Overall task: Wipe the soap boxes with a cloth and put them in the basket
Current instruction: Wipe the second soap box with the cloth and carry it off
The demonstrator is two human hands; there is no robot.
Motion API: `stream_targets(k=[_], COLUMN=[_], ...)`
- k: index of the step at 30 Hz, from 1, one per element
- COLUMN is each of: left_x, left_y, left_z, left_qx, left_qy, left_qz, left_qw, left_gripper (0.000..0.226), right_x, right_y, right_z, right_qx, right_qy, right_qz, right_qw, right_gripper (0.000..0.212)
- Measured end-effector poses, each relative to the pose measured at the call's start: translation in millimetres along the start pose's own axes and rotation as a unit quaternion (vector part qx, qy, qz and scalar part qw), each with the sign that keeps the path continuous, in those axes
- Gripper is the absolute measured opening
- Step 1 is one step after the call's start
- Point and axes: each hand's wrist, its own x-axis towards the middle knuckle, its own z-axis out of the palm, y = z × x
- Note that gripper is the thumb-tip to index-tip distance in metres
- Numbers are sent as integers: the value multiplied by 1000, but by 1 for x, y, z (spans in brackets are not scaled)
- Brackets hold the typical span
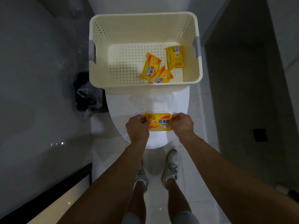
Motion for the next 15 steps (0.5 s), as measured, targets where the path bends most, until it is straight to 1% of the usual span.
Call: stream_targets(k=[2,4,7,12,15], left_x=[1,2,1,2,1], left_y=[1,2,1,-5,-12], left_z=[3,4,4,-2,-5], left_qx=[26,40,84,98,154], left_qy=[6,8,6,6,-21], left_qz=[19,23,26,58,114], left_qw=[999,999,996,993,981], left_gripper=[17,17,17,13,15], right_x=[2,1,-3,-10,-13], right_y=[2,3,5,12,21], right_z=[3,4,3,0,-2], right_qx=[-19,-22,-48,-97,-130], right_qy=[7,12,11,39,35], right_qz=[-10,-16,-40,-113,-185], right_qw=[1000,1000,998,988,973], right_gripper=[19,27,29,23,23])
